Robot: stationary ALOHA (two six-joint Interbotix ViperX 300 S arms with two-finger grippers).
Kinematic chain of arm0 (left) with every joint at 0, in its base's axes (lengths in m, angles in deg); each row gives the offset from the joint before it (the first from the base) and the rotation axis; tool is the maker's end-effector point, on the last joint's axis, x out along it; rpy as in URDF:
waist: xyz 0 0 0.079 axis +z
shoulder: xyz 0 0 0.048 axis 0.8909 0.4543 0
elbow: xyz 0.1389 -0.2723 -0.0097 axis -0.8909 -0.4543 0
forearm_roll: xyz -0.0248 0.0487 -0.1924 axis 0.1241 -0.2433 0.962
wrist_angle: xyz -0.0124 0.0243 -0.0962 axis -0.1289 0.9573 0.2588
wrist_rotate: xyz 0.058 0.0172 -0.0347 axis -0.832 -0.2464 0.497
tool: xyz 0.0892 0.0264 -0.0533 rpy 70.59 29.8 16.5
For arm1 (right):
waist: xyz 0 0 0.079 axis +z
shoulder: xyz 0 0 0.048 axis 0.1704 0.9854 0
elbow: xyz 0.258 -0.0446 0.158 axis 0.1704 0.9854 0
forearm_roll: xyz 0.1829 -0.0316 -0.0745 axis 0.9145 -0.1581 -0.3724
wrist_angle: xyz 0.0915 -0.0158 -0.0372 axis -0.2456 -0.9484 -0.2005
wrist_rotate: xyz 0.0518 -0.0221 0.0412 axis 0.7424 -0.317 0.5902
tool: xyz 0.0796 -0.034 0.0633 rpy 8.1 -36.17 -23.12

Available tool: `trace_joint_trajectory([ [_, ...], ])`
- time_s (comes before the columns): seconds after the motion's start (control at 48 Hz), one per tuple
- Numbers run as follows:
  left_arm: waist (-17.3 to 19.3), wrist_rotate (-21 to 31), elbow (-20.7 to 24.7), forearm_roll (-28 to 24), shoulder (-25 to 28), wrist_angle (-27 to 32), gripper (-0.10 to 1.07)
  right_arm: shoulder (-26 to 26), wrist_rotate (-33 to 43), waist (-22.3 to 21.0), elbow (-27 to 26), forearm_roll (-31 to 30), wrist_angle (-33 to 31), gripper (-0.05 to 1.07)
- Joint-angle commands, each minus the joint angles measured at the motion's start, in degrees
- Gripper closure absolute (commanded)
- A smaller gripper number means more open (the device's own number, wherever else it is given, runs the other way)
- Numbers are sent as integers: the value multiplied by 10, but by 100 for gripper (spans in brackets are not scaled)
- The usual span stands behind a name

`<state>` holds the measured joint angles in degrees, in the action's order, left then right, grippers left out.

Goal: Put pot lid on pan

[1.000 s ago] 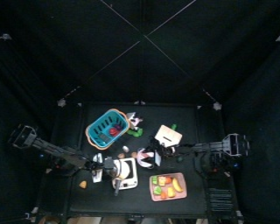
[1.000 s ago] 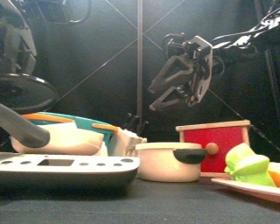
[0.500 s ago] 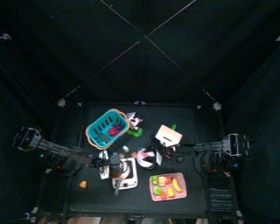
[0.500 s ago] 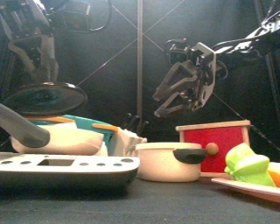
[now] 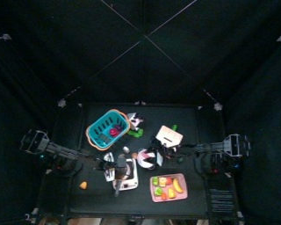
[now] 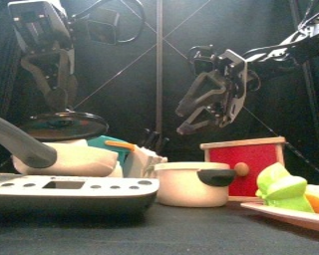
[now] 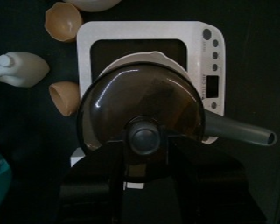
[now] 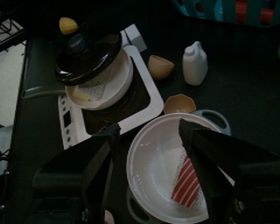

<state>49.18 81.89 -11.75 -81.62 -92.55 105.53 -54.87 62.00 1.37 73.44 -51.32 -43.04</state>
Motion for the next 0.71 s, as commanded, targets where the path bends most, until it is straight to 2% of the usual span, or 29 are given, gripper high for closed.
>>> trace_joint_trajectory([
  [0.0, 2, -1, 23, -4, 4, 5, 39, -14, 0, -2, -7, 0, 2, 13],
  [0.688, 3, -3, 90, -28, 79, 79, 39, -13, 0, -3, -10, 1, 2, 13],
])
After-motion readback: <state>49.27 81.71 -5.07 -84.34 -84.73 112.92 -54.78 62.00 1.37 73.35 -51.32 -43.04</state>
